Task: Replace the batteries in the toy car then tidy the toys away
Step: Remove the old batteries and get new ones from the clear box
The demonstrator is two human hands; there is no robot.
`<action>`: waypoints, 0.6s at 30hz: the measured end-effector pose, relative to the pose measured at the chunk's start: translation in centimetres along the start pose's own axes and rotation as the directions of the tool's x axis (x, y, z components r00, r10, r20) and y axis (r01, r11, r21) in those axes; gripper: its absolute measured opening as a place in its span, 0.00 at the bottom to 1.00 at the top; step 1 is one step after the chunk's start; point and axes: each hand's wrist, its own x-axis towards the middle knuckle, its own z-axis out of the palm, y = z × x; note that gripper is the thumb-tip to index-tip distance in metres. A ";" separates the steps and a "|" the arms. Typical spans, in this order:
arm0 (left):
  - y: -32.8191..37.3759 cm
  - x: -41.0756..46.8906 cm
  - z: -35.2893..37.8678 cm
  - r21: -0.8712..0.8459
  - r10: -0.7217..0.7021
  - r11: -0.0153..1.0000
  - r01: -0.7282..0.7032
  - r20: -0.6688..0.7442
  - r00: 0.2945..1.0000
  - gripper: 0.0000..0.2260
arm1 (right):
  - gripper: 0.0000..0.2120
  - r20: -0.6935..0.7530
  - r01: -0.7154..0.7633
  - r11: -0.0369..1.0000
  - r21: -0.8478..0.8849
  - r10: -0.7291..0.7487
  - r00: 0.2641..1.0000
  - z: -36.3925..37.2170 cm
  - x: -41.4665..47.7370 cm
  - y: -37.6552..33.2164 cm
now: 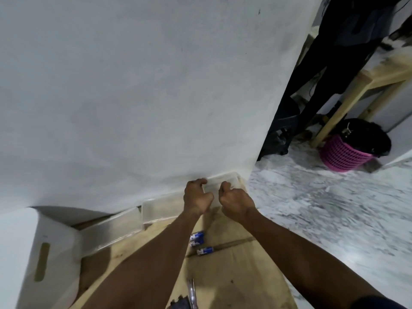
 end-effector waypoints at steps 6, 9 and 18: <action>-0.3 -0.2 0.1 -0.026 -0.010 1.000 0.011 0.020 1.000 0.25 | 0.22 0.130 -0.022 0.996 -0.086 0.033 0.991 2.0 0.8 -0.6; -0.5 -0.4 0.2 -0.042 -0.013 0.999 0.015 0.033 0.999 0.26 | 0.29 0.060 -0.037 0.999 -0.031 0.038 0.997 0.8 -0.4 -1.2; -0.8 -1.4 0.1 -0.138 0.003 0.990 0.008 0.078 0.997 0.28 | 0.20 -0.067 -0.004 0.997 0.080 0.009 0.998 -2.4 -0.7 0.6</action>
